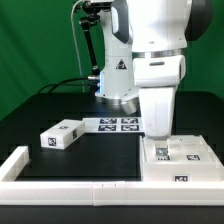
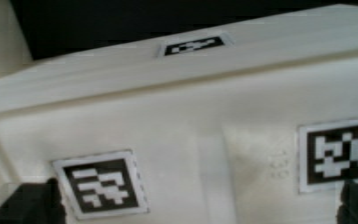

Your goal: Assemble cabinet

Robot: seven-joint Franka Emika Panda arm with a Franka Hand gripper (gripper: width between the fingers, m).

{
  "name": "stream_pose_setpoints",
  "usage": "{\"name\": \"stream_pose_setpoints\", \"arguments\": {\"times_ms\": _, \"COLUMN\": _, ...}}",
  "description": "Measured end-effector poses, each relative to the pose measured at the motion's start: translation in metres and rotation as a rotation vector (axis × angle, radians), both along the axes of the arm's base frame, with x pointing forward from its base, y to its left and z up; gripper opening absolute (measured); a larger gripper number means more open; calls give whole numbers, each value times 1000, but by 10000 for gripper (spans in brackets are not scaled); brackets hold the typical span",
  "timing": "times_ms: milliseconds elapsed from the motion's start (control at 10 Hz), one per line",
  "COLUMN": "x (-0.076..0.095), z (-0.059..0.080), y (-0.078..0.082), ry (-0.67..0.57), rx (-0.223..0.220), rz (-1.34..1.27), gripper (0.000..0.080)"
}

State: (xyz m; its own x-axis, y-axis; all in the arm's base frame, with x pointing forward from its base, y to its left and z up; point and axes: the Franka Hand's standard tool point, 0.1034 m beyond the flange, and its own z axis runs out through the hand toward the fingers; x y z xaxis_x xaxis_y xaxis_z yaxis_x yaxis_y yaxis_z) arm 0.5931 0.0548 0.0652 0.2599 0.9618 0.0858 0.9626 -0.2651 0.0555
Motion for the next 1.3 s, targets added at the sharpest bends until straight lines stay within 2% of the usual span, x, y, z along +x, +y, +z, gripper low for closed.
{"name": "stream_pose_setpoints", "arguments": {"times_ms": 300, "x": -27, "z": 26, "y": 5, "ry": -94, "rx": 16, "rz": -116, "gripper": 797}}
{"name": "stream_pose_setpoints", "arguments": {"times_ms": 500, "x": -44, "z": 32, "y": 7, "ry": -96, "rx": 19, "rz": -188, "gripper": 797}}
{"name": "stream_pose_setpoints", "arguments": {"times_ms": 700, "x": -69, "z": 32, "y": 20, "ry": -132, "rx": 58, "rz": -295, "gripper": 797}}
{"name": "stream_pose_setpoints", "arguments": {"times_ms": 800, "x": -82, "z": 26, "y": 20, "ry": -130, "rx": 64, "rz": -300, "gripper": 797}}
{"name": "stream_pose_setpoints", "arguments": {"times_ms": 1200, "x": -80, "z": 27, "y": 20, "ry": -115, "rx": 86, "rz": -431, "gripper": 797}}
{"name": "stream_pose_setpoints", "arguments": {"times_ms": 1300, "x": -82, "z": 26, "y": 23, "ry": -104, "rx": 122, "rz": -608, "gripper": 797}}
